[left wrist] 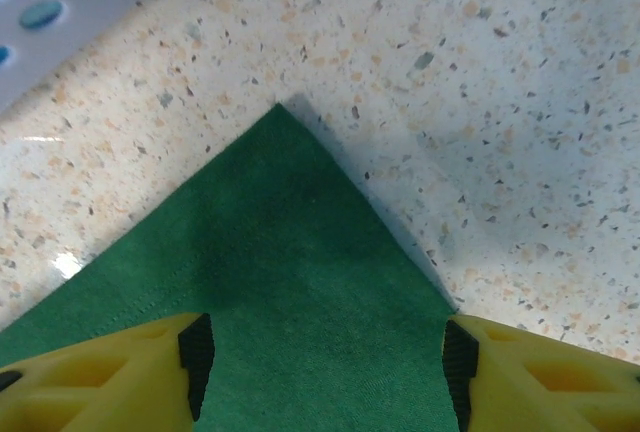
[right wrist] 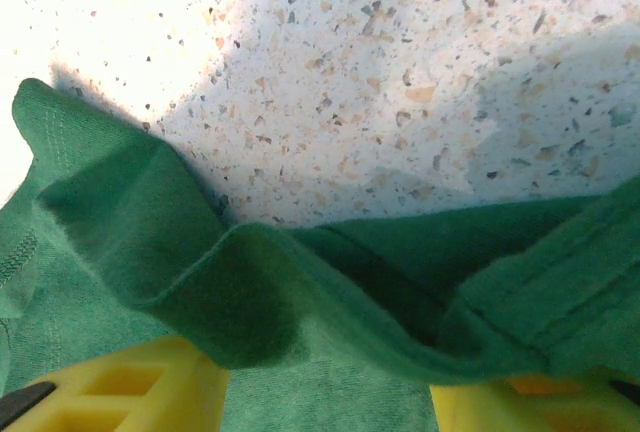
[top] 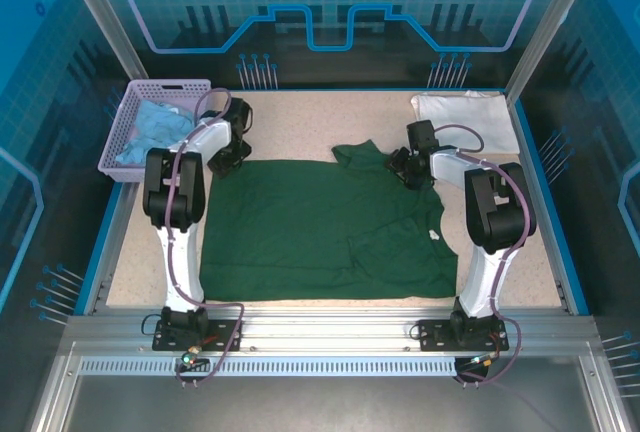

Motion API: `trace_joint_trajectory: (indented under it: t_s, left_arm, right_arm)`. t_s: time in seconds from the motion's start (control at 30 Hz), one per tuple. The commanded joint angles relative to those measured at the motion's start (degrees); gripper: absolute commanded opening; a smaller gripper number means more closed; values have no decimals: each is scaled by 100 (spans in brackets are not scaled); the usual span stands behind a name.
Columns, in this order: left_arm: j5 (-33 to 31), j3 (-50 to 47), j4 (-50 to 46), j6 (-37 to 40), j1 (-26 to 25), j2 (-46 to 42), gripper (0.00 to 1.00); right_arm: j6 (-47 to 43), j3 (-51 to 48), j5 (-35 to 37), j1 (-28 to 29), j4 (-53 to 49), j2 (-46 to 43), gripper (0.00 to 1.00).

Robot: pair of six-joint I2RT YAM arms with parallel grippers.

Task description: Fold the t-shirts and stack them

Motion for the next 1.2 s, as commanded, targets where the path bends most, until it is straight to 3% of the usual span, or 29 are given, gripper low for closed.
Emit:
trace_joint_trajectory:
  t_s: [0.0, 0.83, 1.17]
  left_arm:
    - [-175, 76, -28, -262, -94, 173, 63]
    - [-191, 1083, -567, 9, -210, 873, 61]
    - [-250, 1047, -525, 130, -213, 899, 49]
  right_arm:
    - [54, -79, -93, -83, 108, -180, 55]
    - [61, -149, -183, -85, 232, -210, 54]
    - [9, -105, -165, -84, 196, -219, 54]
